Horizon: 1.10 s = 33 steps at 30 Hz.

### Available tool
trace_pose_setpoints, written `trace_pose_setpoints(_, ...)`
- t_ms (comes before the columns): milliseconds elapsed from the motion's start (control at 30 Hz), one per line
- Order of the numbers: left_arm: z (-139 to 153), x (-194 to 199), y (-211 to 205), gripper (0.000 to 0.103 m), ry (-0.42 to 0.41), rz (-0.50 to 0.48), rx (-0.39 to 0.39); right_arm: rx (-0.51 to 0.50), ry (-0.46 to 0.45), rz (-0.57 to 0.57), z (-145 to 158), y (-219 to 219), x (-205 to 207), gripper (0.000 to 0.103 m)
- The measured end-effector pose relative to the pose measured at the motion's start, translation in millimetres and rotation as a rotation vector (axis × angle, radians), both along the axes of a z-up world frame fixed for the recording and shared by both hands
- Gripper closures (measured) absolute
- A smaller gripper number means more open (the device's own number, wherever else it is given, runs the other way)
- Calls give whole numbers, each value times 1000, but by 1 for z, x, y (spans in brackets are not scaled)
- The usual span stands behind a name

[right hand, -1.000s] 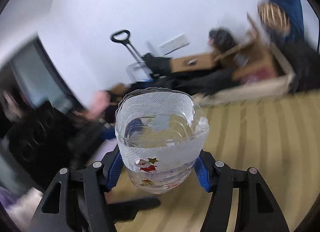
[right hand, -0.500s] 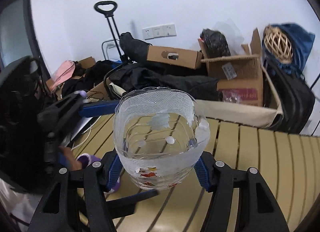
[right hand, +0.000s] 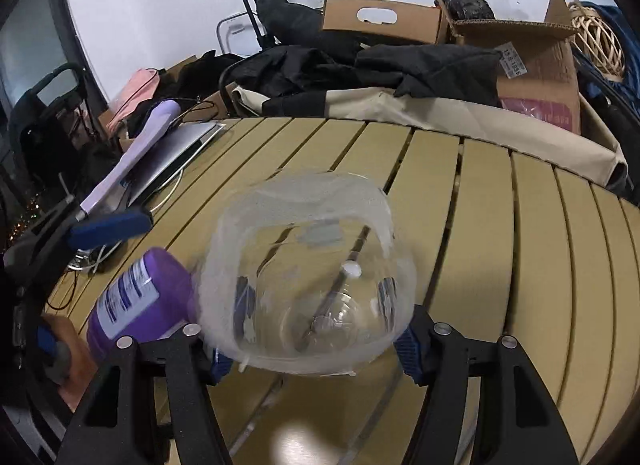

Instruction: Organize rigid objects

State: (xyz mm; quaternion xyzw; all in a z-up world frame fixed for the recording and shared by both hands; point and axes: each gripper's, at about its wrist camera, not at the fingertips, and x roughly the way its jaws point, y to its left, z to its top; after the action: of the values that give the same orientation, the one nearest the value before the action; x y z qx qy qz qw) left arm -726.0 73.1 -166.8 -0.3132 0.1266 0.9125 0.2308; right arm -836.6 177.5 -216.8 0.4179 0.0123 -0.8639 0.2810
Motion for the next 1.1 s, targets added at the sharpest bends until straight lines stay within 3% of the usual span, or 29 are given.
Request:
trace_pose_setpoints(133, 14, 17, -9, 0, 32, 35, -20, -38, -44, -11, 8, 6, 11, 21)
trace_pose_setpoints(200, 28, 25, -16, 0, 21, 47, -5, -71, -60, -11, 24, 16, 27, 20)
trace_pose_setpoints(300, 55, 52, -38, 0, 70, 104, 57, -69, -25, -13, 56, 31, 59, 20)
trace_pose_setpoints(433, 74, 79, -73, 0, 50, 257, 98, 7, 11, -157, 87, 69, 97, 20)
trace_pose_setpoints(600, 75, 128, -98, 0, 28, 401, 98, 54, -21, -293, 96, 97, 143, 20)
trace_pose_setpoints(833, 116, 220, -117, 0, 87, 471, 168, 71, 51, -312, 134, 86, 229, 20)
trace_pose_setpoints(1033, 163, 325, -120, 0, 178, 502, 133, 34, 137, -316, 176, 74, 327, 20)
trace_pose_setpoints(1100, 170, 363, -123, 0, 166, 524, 122, 0, 166, -296, 195, 70, 367, 20)
